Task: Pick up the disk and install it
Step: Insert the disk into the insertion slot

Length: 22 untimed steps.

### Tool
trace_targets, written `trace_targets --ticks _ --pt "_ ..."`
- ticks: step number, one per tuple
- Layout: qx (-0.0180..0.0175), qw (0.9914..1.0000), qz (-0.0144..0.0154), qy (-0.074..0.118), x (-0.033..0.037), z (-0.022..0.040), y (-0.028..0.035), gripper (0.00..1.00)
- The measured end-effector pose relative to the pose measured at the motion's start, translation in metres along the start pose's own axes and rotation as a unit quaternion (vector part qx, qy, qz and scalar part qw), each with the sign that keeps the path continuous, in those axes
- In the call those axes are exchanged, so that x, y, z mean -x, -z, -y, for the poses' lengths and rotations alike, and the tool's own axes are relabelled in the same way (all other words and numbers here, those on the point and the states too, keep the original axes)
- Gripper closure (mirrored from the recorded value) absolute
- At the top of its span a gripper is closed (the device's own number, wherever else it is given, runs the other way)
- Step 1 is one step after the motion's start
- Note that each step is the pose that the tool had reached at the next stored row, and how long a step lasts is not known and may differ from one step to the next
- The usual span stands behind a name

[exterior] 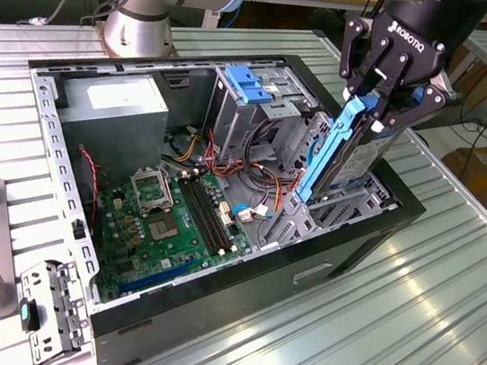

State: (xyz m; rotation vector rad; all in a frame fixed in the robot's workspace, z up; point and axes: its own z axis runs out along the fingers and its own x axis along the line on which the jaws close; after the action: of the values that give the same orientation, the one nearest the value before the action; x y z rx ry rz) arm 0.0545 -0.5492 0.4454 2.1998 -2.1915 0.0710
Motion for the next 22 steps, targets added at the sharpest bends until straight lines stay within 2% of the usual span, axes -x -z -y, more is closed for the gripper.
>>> trace_targets --ticks 17,18,22 --pt "0.0003 0.99999 0.0000 -0.005 0.0001 0.0000 -0.0009 0.62" --pt "0.0003 0.99999 -0.0001 -0.005 0.0001 0.0000 -0.0021 0.55" --pt "0.0003 0.99999 0.0000 -0.005 0.0008 -0.0001 -0.0153 0.55"
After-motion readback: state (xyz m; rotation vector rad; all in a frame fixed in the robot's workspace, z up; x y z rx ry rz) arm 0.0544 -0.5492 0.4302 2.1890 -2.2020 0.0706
